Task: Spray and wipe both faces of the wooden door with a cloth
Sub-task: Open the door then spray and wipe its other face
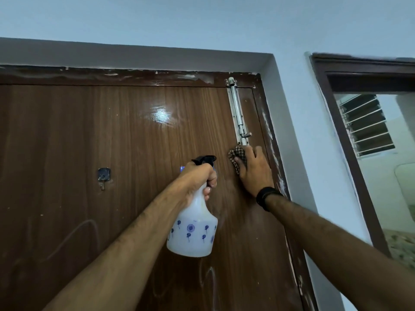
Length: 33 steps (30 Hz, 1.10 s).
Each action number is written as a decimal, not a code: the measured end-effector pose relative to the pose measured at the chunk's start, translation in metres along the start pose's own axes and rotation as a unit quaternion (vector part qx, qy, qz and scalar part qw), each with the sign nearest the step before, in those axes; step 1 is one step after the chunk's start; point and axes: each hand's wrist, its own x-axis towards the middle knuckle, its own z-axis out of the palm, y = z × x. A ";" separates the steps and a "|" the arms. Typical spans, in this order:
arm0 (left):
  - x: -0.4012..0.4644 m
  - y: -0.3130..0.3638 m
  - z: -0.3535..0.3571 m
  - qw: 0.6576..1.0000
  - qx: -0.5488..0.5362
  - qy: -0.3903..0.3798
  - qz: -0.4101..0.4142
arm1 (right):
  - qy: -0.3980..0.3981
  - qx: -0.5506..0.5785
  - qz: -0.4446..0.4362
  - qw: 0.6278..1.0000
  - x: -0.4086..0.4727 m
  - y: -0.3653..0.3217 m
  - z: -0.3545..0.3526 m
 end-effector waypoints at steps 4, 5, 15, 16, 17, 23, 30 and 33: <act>0.004 -0.004 0.018 0.999 0.026 -0.022 -0.001 | -0.026 0.005 -0.058 0.998 -0.054 0.012 0.004; 0.006 -0.004 0.023 0.999 0.031 -0.023 -0.001 | -0.033 0.004 -0.073 0.997 -0.067 0.014 0.003; 0.026 0.003 0.055 0.999 0.025 0.019 0.022 | 0.017 0.001 0.027 0.999 0.001 0.021 -0.002; 0.028 0.004 0.053 0.999 0.024 0.026 0.025 | 0.010 0.008 0.015 1.000 -0.002 0.023 -0.002; 0.029 0.004 0.051 0.999 0.024 0.031 0.028 | 0.001 0.018 -0.011 1.000 -0.008 0.025 -0.002; 0.037 0.003 0.059 0.998 0.030 0.040 0.028 | -0.069 0.009 -0.158 0.985 -0.052 0.042 -0.001; 0.045 0.022 0.080 0.996 0.043 0.062 0.036 | -0.051 0.047 -0.067 0.995 0.009 0.010 0.000; 0.050 0.030 0.079 0.994 0.051 0.079 0.049 | -0.041 0.057 -0.069 0.995 0.013 0.009 0.001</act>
